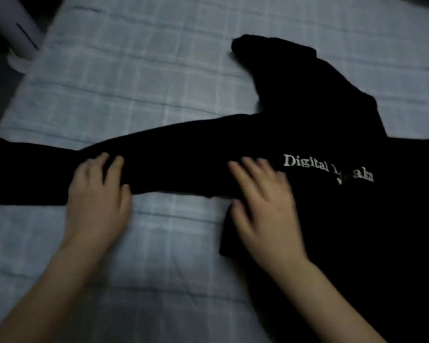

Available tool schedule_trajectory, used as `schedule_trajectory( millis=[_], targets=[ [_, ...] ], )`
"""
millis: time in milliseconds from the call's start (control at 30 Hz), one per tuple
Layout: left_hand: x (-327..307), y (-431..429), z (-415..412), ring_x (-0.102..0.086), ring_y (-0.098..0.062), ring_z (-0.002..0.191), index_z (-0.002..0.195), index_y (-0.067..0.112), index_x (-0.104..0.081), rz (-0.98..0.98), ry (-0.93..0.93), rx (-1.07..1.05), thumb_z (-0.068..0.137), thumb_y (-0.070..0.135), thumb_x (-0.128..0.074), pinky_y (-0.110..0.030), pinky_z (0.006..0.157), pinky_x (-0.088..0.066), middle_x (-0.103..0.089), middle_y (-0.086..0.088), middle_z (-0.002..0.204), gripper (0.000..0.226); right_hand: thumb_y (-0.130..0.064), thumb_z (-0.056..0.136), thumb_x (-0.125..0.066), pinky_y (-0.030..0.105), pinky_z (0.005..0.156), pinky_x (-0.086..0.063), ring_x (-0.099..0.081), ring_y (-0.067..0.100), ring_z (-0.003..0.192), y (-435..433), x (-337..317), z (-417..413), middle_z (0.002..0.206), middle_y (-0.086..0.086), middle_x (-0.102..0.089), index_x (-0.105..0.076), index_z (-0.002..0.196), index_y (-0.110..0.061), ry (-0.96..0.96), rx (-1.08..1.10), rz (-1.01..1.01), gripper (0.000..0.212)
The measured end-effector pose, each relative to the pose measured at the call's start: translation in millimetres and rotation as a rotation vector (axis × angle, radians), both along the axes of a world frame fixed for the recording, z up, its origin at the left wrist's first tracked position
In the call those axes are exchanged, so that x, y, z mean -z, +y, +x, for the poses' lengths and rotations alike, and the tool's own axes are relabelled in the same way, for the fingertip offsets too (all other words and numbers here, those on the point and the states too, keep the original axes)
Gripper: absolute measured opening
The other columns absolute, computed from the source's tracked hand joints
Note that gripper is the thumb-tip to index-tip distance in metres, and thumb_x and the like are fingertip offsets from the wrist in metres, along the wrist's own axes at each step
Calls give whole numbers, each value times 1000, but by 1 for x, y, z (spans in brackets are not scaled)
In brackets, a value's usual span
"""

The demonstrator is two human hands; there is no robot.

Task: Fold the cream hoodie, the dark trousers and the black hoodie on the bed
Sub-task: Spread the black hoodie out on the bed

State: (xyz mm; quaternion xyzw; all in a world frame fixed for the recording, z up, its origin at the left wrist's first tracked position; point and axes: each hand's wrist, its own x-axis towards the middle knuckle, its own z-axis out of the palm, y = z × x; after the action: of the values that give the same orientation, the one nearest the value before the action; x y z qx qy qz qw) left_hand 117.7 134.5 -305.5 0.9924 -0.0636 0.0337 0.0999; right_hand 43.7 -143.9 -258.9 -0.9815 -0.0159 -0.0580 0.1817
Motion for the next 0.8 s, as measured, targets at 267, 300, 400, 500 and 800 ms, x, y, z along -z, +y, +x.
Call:
schedule_trajectory(
  millis=[267, 300, 400, 500, 800],
  targets=[
    [-1, -212, -142, -32, -33, 134, 151, 4, -29, -509, 417, -58, 93, 43, -60, -42, 114, -29, -34, -18, 150, 76, -47, 98, -24, 61, 116, -22, -22, 29, 150, -139, 47, -130, 162, 6, -29, -24, 156, -29, 430, 79, -305, 61],
    [0, -221, -147, -30, -32, 135, 153, 6, -26, -511, 389, -99, 92, 43, -62, -43, 114, -29, -31, -17, 152, 79, -46, 98, -26, 61, 116, -23, -25, 31, 149, -144, 56, -130, 161, 7, -32, -27, 156, -27, 435, 67, -304, 61],
    [3, -223, -148, -41, -26, 131, 148, 13, -38, -663, 285, -232, 89, 28, -70, -37, 111, -36, -39, -10, 143, 69, -42, 98, -31, 62, 115, -21, -30, 33, 147, -143, 67, -125, 157, 8, -39, -35, 154, -24, 377, 72, -269, 58],
    [-3, -218, -146, -53, -16, 116, 130, 19, -54, -727, 285, -315, 87, 18, -72, -16, 92, -39, -45, 3, 127, 47, -28, 104, -42, 62, 116, -18, -31, 33, 147, -141, 65, -129, 155, 6, -42, -42, 151, -21, 292, 57, -205, 48],
    [-41, -167, -198, -53, -4, 108, 86, 38, -49, -576, 94, -172, 77, 59, -62, -15, 86, -39, -59, 18, 112, 26, -43, 103, -30, 59, 115, -28, -28, 21, 148, -166, 4, -141, 144, -4, -53, -50, 134, -24, 134, -21, 79, 41]
  ],
)
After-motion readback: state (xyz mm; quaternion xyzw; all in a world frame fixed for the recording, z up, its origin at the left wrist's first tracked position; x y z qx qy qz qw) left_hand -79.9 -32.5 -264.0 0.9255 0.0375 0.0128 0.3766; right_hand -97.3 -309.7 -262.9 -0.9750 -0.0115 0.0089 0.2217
